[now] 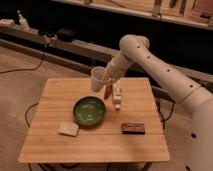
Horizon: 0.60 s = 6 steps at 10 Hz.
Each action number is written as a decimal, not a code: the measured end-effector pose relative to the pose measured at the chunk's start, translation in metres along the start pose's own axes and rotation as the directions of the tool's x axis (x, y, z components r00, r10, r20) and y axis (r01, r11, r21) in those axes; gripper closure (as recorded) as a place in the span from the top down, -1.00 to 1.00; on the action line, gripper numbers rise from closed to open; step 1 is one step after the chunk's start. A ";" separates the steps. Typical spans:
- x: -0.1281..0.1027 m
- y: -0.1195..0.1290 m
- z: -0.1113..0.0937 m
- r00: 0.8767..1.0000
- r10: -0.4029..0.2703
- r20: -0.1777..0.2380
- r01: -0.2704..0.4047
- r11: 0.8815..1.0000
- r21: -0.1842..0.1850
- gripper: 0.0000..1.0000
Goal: Place the ceramic cup in the ceramic bowl
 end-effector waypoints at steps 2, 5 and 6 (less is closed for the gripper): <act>-0.013 -0.010 0.041 0.997 -0.049 0.059 0.051 0.998 -0.042 -1.00; -0.021 -0.001 0.083 0.992 -0.067 0.104 0.078 0.991 -0.106 -0.73; -0.025 0.004 0.097 0.991 -0.066 0.119 0.081 0.988 -0.130 -0.53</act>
